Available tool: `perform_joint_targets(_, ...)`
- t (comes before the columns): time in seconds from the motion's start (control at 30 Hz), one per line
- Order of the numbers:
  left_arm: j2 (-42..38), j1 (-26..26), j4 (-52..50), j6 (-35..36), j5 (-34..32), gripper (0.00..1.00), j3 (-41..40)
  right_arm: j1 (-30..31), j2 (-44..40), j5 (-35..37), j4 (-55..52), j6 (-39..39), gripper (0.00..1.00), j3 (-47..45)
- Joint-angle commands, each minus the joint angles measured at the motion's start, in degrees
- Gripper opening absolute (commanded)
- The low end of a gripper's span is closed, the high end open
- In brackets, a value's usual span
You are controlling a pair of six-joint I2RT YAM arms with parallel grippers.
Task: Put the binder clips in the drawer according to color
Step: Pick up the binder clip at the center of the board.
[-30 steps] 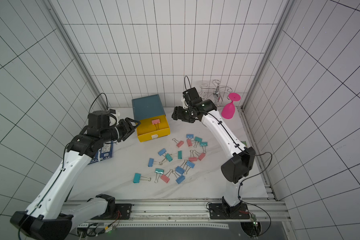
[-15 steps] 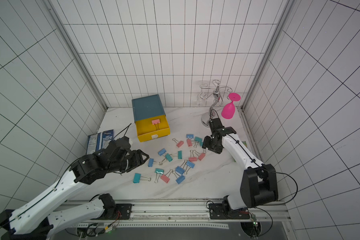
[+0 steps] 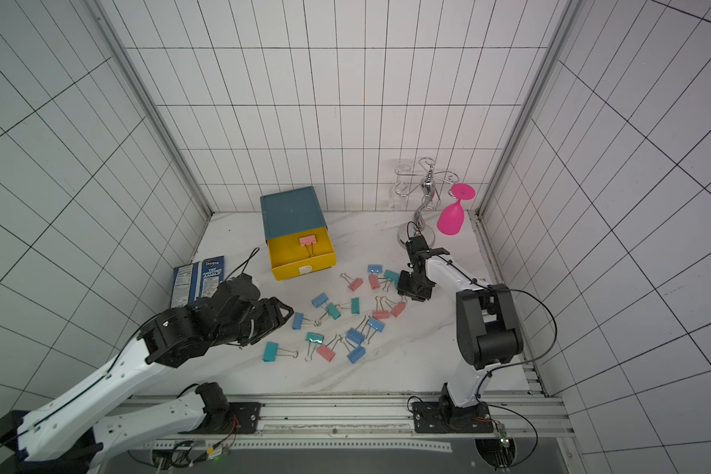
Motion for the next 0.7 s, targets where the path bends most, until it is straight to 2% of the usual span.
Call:
perform_joint_targets(0.0, -2.8, -0.2, 2.0, 0.0, -1.6, 0.65, -1.9, -0.5, 3.1, -1.1, 0.4, -1.9, 0.38, 3.0)
perform_joint_targets(0.13, -5.6, -0.2, 2.9, -0.8, -0.9, 0.65, -3.6, -0.3, 4.6, -1.5, 0.0, -1.0, 0.36, 3.8)
perform_joint_targets(0.33, -8.1, -0.1, 1.1, 0.9, -6.3, 0.67, -2.4, 0.3, 4.5, 0.3, -0.3, 0.1, 0.34, 1.9)
perform_joint_targets(0.67, -6.9, 0.5, -0.8, 4.5, -7.9, 0.68, 0.9, 2.9, 4.3, 2.5, -0.3, 1.7, 0.33, -0.7)
